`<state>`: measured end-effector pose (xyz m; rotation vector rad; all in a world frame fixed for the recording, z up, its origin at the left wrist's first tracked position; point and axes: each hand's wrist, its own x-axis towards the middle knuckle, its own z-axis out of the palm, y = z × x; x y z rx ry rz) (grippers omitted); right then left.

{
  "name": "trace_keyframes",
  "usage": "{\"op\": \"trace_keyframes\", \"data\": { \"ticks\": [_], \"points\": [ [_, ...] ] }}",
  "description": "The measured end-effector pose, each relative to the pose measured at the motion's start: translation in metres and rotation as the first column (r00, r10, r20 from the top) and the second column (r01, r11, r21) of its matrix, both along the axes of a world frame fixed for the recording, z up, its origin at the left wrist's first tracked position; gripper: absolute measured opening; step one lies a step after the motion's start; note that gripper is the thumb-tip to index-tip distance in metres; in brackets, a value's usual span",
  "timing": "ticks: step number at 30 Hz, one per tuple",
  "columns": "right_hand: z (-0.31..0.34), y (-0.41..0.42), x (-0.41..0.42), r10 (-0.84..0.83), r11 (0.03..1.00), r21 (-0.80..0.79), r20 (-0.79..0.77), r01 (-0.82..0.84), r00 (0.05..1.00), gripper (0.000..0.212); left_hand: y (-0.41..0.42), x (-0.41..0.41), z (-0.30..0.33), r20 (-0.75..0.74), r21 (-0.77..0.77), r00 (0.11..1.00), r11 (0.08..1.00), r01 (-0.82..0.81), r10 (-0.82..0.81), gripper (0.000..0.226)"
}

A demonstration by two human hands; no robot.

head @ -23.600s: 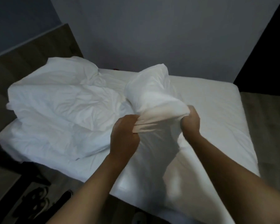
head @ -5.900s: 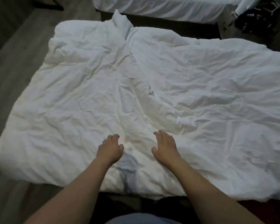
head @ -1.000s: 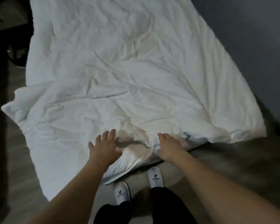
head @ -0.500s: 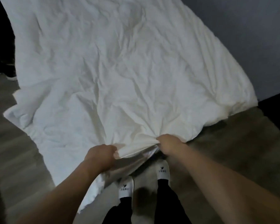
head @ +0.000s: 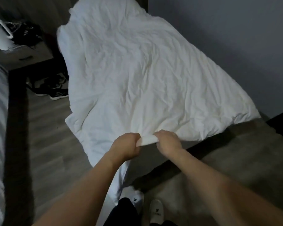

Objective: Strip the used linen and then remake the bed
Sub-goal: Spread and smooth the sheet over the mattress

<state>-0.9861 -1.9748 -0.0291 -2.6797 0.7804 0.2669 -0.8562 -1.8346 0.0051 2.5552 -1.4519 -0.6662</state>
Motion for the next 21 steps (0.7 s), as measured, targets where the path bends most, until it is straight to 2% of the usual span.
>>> {"op": "trace_keyframes", "data": {
  "ticks": [2,4,6,8,10,13,16,18,20,21],
  "points": [
    [0.022,0.007,0.009,-0.105,0.994,0.043,0.041,0.103,0.994,0.036,0.02,-0.007,-0.007,0.084,-0.146,0.989,0.983,-0.109,0.123,0.028],
    [0.044,0.009,0.014,-0.198,0.977,0.087,0.052,0.193,0.979,0.037,0.038,-0.015,-0.023,0.14,-0.194,0.939,0.938,-0.287,0.316,0.056],
    [0.064,0.01,0.015,-0.228,0.973,0.05,0.054,0.226,0.972,0.036,0.049,-0.021,-0.042,0.07,-0.081,0.861,0.863,-0.499,0.505,0.078],
    [0.077,0.012,0.01,-0.259,0.966,0.011,0.045,0.259,0.965,0.035,0.054,-0.022,-0.063,-0.02,0.059,0.812,0.811,-0.582,0.584,0.077],
    [0.081,0.015,0.003,-0.306,0.952,0.001,0.055,0.307,0.95,0.035,0.053,-0.02,-0.083,0.005,0.111,0.882,0.877,-0.468,0.47,0.058],
    [0.072,0.02,-0.007,-0.369,0.929,-0.007,0.062,0.371,0.927,0.033,0.059,0.0,-0.094,0.101,0.156,0.987,0.978,-0.141,0.127,0.039],
    [0.051,0.037,-0.016,-0.359,0.93,-0.086,0.006,0.359,0.933,0.035,0.086,0.041,-0.085,0.046,0.186,0.999,0.982,-0.013,0.004,0.038],
    [0.033,0.052,-0.019,-0.336,0.935,-0.151,-0.099,0.32,0.937,0.041,0.106,0.067,-0.068,0.007,0.181,0.998,0.982,0.054,-0.057,0.034],
    [0.02,0.064,-0.012,-0.421,0.906,-0.134,-0.186,0.402,0.888,0.037,0.115,0.084,-0.038,-0.036,0.12,0.993,0.986,0.113,-0.11,0.026],
    [0.014,0.07,-0.007,-0.5,0.866,-0.08,-0.187,0.494,0.846,0.036,0.115,0.09,-0.022,-0.034,0.055,0.991,0.99,0.131,-0.129,0.019]
  ]
}}
